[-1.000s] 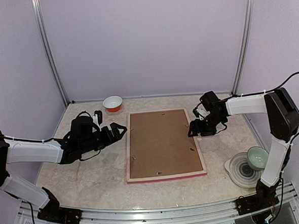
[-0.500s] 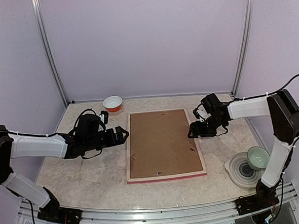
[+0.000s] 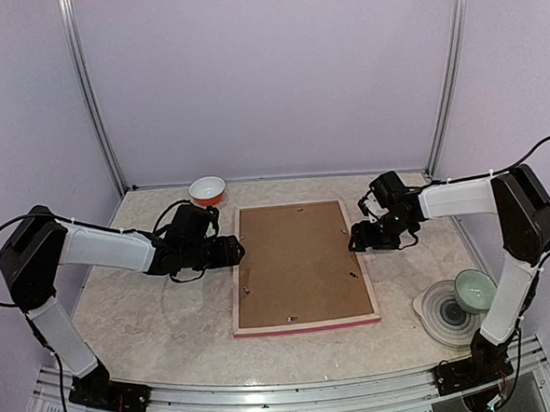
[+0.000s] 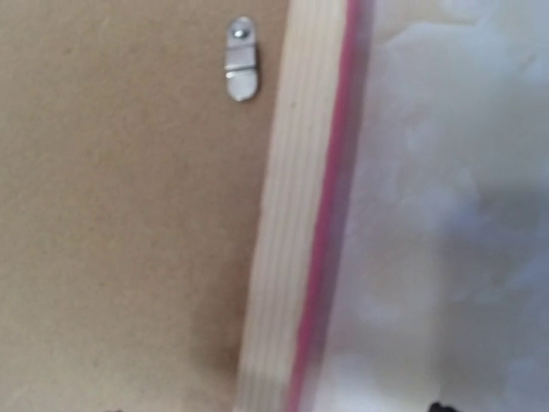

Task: Put the photo into the frame
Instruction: Press the fastener onto the backboard.

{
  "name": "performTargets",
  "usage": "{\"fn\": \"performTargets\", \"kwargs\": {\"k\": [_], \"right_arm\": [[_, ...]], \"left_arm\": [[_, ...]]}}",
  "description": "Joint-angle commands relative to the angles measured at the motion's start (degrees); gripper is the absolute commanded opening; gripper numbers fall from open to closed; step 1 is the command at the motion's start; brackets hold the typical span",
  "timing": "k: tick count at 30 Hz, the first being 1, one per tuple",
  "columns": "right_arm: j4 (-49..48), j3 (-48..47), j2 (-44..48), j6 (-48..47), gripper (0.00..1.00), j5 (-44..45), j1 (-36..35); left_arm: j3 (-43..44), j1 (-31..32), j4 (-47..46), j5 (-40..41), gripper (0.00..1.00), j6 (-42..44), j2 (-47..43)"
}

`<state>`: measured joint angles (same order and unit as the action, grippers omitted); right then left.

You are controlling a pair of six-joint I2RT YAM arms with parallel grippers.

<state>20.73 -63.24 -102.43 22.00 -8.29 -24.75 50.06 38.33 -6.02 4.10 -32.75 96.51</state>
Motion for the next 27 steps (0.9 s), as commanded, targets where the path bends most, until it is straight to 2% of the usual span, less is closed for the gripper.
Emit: {"fn": "performTargets", "kwargs": {"k": [1, 5, 11, 14, 18, 27], "right_arm": [[-1.4, -1.6, -0.5, -0.1, 0.75, 1.4, -0.4], [-0.8, -4.0, -2.6, -0.8, 0.74, 1.7, -0.4], [-1.5, -5.2, -4.4, -1.6, 0.73, 1.6, 0.2], [-1.7, -5.2, -5.3, -1.5, 0.72, 0.6, 0.8], [-1.8, -5.1, -6.0, -0.6, 0.68, -1.2, 1.2], [-4.3, -0.6, -1.7, 0.1, 0.56, -1.0, 1.0]], "left_arm": [[2.9, -0.3, 3.4, -1.2, 0.73, 0.8, 4.3], [2.1, -0.4, 1.7, -1.8, 0.68, -0.6, 6.2], [2.2, -0.3, 0.3, -2.4, 0.50, -0.4, 10.3], [1.5, -0.3, -0.3, -2.4, 0.48, -0.4, 11.2], [0.3, -0.3, -0.3, -3.2, 0.39, -1.6, 11.9], [-2.0, -0.5, 0.6, -4.8, 0.38, -3.3, 6.9]]}}
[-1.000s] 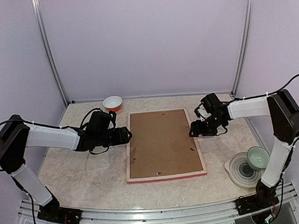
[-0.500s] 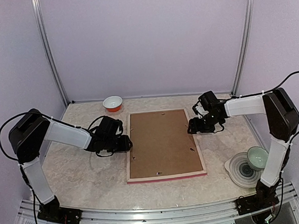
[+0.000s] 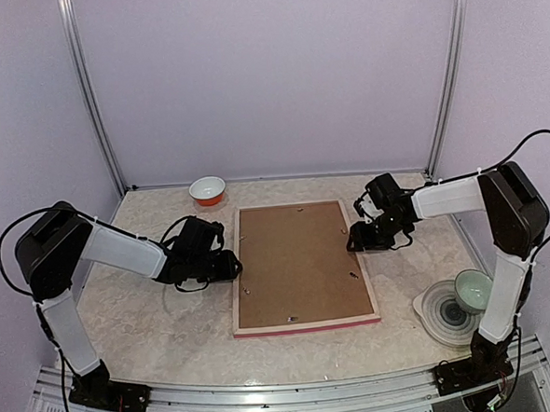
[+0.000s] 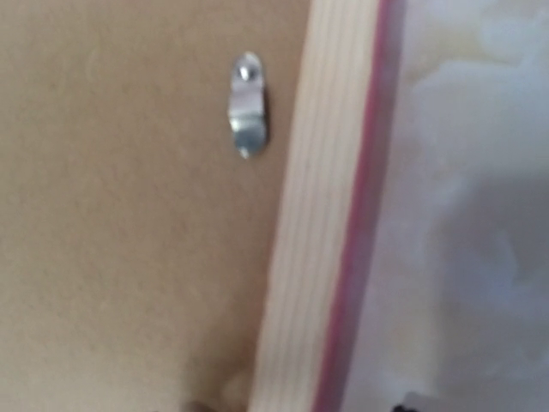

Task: Put the photo into the frame
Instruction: Press the fastener onto the backboard.

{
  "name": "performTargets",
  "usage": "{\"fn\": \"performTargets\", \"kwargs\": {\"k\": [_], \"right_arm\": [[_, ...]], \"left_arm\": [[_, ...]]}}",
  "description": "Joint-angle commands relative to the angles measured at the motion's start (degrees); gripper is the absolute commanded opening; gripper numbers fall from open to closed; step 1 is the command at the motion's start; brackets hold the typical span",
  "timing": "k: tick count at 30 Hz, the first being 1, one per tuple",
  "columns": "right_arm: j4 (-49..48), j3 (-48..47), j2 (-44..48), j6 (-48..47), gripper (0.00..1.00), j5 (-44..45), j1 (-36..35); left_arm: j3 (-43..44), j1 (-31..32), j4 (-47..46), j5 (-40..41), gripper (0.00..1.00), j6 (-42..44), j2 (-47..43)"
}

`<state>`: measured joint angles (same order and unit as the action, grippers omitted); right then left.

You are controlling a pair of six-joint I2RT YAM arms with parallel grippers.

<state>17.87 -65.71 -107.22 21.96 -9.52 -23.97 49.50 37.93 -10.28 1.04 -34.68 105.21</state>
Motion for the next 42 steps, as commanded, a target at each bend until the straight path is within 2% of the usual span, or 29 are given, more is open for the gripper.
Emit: {"fn": "performTargets", "kwargs": {"k": [1, 4, 6, 14, 19, 32, 42], "right_arm": [[-1.5, 2.2, 3.4, 0.2, 0.55, 1.4, 0.0], [-1.4, 2.6, 3.6, 1.2, 0.53, 3.5, -0.7], [-2.8, 3.7, 3.7, 1.6, 0.53, 3.9, -1.4], [-3.5, 4.3, 5.0, 1.2, 0.55, 5.6, -1.7], [-3.7, 4.6, 4.5, 1.5, 0.55, 5.3, -1.7], [-5.3, 5.2, 3.2, 1.7, 0.45, 4.0, -1.7], [-5.5, 4.8, 2.1, 1.4, 0.41, 2.8, -1.7]], "left_arm": [[-0.3, -0.2, 5.9, -1.4, 0.40, -1.2, -2.4], [4.3, -0.7, 9.8, 1.6, 0.54, -0.4, -2.9], [8.1, -2.0, 11.3, 2.7, 0.58, 0.2, -2.8], [30.0, -8.5, 22.3, 1.9, 0.57, 8.1, 7.8], [37.6, -10.8, 26.8, -2.2, 0.57, 12.4, 12.5], [39.1, -9.8, 29.2, -4.9, 0.58, 20.3, 15.4], [39.1, -9.2, 30.9, -7.2, 0.58, 22.2, 17.3]]}}
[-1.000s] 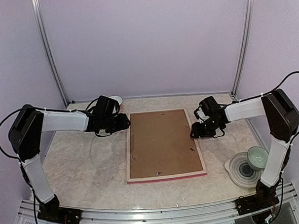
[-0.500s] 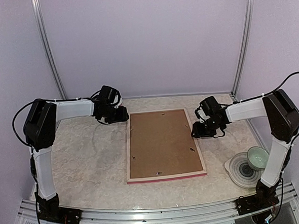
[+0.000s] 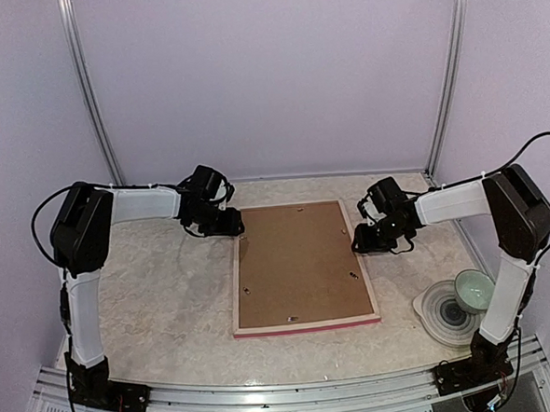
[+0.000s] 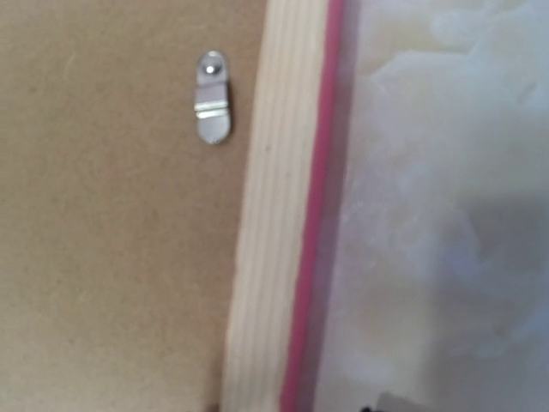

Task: Put the photo into the frame
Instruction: Press the fastener onto the backboard.

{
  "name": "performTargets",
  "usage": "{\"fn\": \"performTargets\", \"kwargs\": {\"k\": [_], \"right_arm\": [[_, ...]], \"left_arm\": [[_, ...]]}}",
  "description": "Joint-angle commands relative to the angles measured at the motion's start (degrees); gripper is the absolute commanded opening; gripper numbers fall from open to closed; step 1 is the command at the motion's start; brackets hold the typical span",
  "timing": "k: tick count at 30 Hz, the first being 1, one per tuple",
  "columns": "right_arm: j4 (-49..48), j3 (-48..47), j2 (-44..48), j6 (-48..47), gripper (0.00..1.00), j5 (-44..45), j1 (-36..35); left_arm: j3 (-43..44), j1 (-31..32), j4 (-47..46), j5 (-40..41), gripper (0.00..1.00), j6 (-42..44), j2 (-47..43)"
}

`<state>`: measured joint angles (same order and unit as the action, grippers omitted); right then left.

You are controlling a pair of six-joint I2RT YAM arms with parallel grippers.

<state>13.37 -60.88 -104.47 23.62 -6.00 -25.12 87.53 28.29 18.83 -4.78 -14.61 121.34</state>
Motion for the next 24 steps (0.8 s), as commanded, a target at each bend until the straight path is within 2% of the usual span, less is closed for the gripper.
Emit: {"fn": "performTargets", "kwargs": {"k": [1, 16, 24], "right_arm": [[-1.0, 0.1, -0.7, -0.3, 0.40, -0.8, -0.6], [-1.1, 0.1, -1.4, -0.4, 0.40, -2.0, -0.6], [-1.1, 0.2, -1.0, -0.4, 0.39, -2.2, -0.5]], "left_arm": [[1.0, 0.6, 2.0, -1.3, 0.58, 2.4, 1.0], [0.8, 1.1, 4.2, 0.0, 0.57, 3.1, 2.0], [1.6, 1.1, 3.9, 1.2, 0.52, 2.4, 2.9]]}}
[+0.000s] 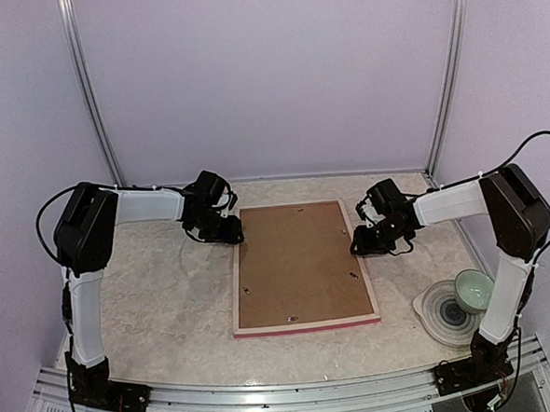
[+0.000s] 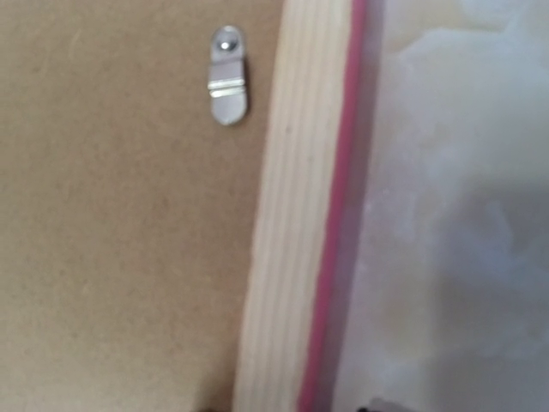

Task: Put the photo into the frame
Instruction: Press the fastener onto the backboard.

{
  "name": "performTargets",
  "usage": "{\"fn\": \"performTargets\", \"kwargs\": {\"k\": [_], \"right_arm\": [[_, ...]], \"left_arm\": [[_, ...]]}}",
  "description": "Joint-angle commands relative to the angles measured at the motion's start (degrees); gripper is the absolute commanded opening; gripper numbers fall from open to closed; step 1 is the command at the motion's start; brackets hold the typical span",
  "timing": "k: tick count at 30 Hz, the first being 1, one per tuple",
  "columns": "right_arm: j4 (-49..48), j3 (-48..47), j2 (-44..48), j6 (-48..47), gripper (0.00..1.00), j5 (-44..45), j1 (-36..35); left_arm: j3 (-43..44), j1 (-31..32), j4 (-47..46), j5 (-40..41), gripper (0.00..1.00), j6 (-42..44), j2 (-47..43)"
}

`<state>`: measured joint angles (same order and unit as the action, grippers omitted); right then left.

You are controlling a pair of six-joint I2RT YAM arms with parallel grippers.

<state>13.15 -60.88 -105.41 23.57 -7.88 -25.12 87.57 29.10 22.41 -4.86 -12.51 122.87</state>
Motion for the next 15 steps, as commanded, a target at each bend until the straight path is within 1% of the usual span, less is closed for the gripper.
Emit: {"fn": "performTargets", "kwargs": {"k": [1, 4, 12, 15], "right_arm": [[-0.8, 0.2, 0.0, -0.4, 0.39, -0.3, -0.6], [-0.8, 0.2, 0.1, -0.5, 0.38, -0.4, -0.6], [-0.7, 0.2, 0.0, -0.6, 0.35, -1.0, -0.6], [-0.7, 0.1, -0.1, -0.6, 0.35, -1.1, -0.5]], "left_arm": [[1.5, 0.3, 0.1, 1.3, 0.51, 0.2, 1.4], [1.6, 0.3, -0.2, 1.1, 0.50, 0.1, 1.7], [1.6, 0.3, -0.6, 0.8, 0.49, -0.1, 2.8], [1.6, 0.4, -0.7, 1.0, 0.46, -0.4, 3.0]]}}
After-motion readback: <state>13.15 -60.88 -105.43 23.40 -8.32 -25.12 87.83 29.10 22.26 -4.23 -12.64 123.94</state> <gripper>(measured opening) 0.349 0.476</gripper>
